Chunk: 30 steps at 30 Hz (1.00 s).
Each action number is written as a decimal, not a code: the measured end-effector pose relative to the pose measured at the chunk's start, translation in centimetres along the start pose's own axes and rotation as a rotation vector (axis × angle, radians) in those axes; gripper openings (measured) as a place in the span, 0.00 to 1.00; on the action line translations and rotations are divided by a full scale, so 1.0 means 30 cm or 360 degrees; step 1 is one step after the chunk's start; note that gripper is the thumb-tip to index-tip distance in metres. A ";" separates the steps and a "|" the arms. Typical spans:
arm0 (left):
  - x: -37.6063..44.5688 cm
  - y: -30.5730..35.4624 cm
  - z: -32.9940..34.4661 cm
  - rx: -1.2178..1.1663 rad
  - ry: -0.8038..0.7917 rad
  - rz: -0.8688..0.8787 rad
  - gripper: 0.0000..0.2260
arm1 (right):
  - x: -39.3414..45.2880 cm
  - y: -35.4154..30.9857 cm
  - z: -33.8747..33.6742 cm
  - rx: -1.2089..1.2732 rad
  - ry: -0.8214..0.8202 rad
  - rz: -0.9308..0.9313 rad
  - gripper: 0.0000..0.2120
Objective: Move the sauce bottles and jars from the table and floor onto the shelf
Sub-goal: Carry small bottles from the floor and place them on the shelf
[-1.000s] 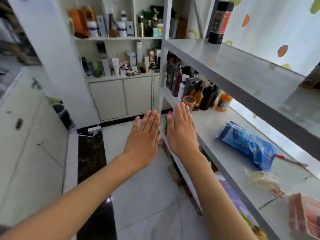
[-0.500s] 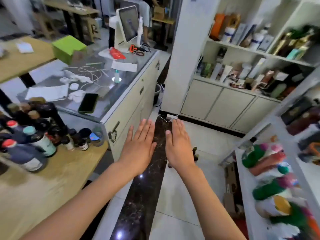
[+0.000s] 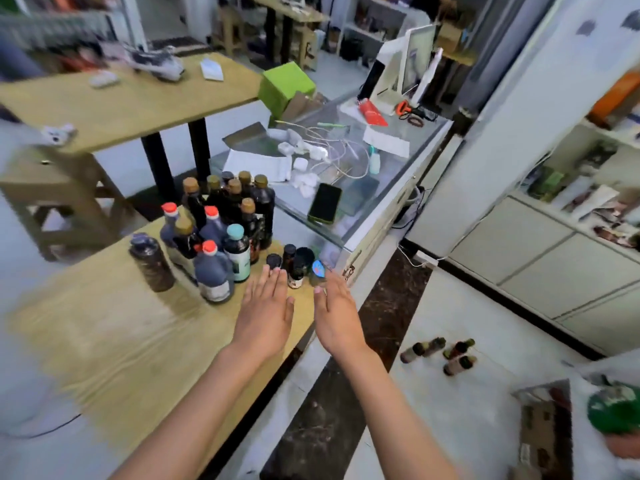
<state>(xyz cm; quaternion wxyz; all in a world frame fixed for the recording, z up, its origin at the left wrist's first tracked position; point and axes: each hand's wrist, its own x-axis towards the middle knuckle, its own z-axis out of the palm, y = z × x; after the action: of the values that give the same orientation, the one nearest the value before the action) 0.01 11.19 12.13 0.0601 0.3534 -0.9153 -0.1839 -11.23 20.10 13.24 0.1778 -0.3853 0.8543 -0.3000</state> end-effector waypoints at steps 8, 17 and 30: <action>0.042 -0.145 0.068 -0.0299 -0.0001 -0.0164 0.24 | 0.109 0.004 0.176 -0.0008 -0.0187 0.0130 0.25; 0.210 -0.179 0.128 -0.0585 0.0029 -0.0412 0.16 | 0.321 0.092 0.273 0.0319 -0.0024 0.0381 0.18; 0.646 -0.182 0.263 -0.0472 -0.0192 -0.0649 0.31 | 0.662 0.233 0.306 0.0216 -0.0227 0.0517 0.27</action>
<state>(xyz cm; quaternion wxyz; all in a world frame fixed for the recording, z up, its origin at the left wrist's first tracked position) -12.88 -3.16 2.37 0.0183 0.5064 -0.7900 -0.3452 -22.88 5.11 0.30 0.3097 -0.2497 0.8684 -0.2960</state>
